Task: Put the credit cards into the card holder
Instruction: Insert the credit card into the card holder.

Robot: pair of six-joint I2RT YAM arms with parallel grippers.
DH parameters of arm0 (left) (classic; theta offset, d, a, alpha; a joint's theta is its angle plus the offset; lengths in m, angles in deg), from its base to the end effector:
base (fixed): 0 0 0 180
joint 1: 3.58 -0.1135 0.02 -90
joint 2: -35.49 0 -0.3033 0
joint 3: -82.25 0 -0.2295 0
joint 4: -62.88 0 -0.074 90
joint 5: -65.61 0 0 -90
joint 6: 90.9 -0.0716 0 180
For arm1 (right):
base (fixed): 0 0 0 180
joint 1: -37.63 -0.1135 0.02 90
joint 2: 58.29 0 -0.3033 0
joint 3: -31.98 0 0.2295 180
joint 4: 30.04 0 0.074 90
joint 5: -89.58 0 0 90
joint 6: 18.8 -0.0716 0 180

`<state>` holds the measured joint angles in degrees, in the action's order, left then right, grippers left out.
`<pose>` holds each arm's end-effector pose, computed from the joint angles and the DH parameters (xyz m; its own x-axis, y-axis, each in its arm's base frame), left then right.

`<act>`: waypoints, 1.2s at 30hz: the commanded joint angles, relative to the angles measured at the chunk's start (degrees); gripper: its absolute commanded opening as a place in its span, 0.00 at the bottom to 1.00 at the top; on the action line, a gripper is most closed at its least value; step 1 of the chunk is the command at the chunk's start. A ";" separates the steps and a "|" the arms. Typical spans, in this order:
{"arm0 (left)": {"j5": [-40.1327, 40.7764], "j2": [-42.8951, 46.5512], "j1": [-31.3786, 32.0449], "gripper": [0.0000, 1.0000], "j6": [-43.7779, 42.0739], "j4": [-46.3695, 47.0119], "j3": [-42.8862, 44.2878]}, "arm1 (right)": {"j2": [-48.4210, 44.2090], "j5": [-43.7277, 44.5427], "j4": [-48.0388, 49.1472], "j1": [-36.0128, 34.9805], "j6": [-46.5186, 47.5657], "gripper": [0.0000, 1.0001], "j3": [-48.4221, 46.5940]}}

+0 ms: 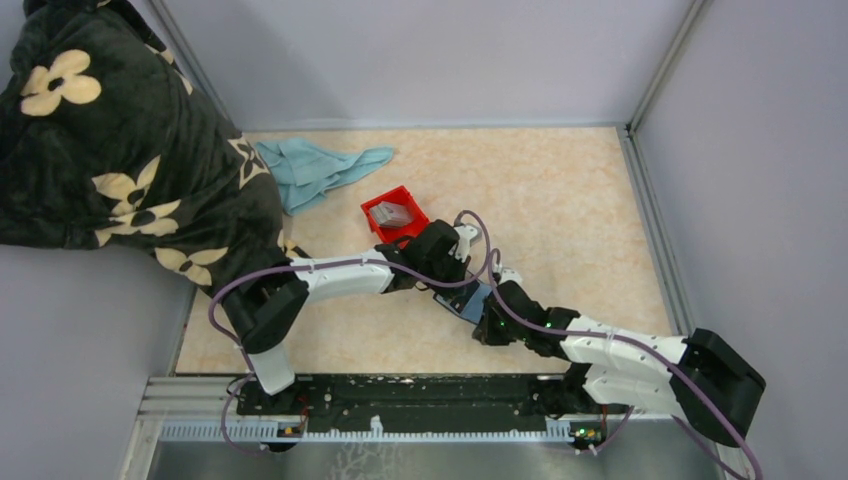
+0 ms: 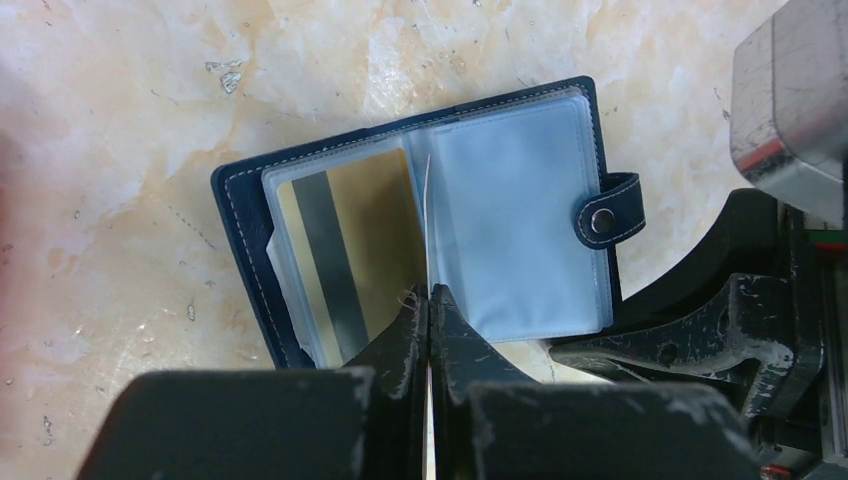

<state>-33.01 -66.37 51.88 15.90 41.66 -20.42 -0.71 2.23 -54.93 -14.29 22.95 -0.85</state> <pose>0.2135 -0.3291 0.2113 -0.6413 0.4277 -0.6370 0.7190 0.6247 -0.3045 0.1013 0.1239 0.1626 -0.8858 0.0778 -0.4575 -0.1607 0.8734 0.4597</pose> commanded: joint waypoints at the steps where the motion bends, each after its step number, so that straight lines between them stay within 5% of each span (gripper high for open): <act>1: 0.03 -1.35 0.30 0.00 -1.04 -0.40 1.05 | 0.60 4.52 0.78 -0.60 -0.34 0.00 -2.00; 21: -0.60 0.02 -3.74 0.00 14.53 4.44 -4.25 | 3.03 4.63 1.18 3.57 0.72 0.00 -0.83; 36: -7.72 -2.09 -6.44 0.00 18.14 4.54 -4.18 | 4.07 3.98 1.22 3.72 0.68 0.00 -0.08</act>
<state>-37.53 -66.90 46.11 33.08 46.27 -24.25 2.22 4.66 -50.52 -11.08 22.53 -0.98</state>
